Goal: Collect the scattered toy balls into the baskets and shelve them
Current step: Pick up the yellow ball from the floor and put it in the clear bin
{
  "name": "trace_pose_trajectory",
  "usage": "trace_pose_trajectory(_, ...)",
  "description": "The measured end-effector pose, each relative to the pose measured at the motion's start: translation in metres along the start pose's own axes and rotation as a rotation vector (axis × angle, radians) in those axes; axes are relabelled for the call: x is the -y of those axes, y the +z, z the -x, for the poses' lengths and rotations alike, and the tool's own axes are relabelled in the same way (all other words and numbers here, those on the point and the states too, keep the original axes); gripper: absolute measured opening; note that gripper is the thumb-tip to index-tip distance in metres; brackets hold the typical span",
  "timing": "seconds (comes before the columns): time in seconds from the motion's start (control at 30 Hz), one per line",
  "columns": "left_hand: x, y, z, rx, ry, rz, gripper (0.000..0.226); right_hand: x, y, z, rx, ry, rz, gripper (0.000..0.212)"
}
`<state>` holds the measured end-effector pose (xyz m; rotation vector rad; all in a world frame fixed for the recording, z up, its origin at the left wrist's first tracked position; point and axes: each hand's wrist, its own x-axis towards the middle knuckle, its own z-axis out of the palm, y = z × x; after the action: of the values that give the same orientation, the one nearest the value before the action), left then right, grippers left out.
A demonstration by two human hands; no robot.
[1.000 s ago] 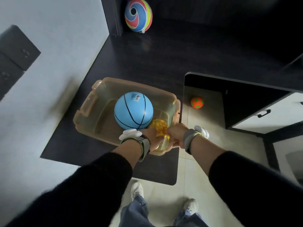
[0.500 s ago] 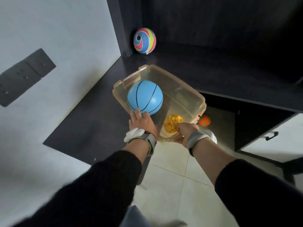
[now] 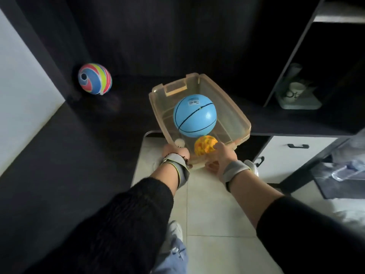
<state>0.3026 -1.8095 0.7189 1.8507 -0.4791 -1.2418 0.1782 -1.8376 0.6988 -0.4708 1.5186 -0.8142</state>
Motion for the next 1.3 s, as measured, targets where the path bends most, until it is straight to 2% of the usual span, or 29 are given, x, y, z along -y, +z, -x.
trace_pose_trajectory(0.17,-0.038,0.052,-0.068,0.068,-0.014,-0.125,0.044,0.051,-0.015,-0.06,-0.062,-0.001,0.005,0.015)
trace_pose_trajectory(0.37,-0.08,0.108,-0.15,0.134,-0.072,-0.166,0.045,0.095,-0.014,-0.128,-0.158,0.061,-0.027,0.023)
trace_pose_trajectory(0.57,-0.11,0.149,-0.202,0.113,0.063,-0.439,0.043,0.132,-0.014,-0.182,-0.177,0.078,-0.08,0.022)
trace_pose_trajectory(0.7,-0.135,0.183,-0.243,0.167,0.093,-0.465,0.039,0.165,-0.02,-0.224,-0.189,0.099,-0.095,0.021)
trace_pose_trajectory(0.83,-0.157,0.222,-0.271,0.158,0.088,-0.343,0.039,0.202,-0.024,-0.263,-0.143,0.091,-0.096,0.025)
trace_pose_trajectory(0.93,-0.174,0.251,-0.289,0.14,0.088,-0.26,0.021,0.233,-0.029,-0.297,-0.133,0.087,-0.129,0.029)
trace_pose_trajectory(1.07,-0.2,0.29,-0.312,0.074,0.091,-0.211,0.046,0.273,-0.036,-0.343,-0.098,0.071,-0.097,0.036)
trace_pose_trajectory(1.3,-0.219,0.326,-0.346,0.113,-0.003,-0.131,0.05,0.294,-0.038,-0.406,-0.185,0.096,-0.126,0.015)
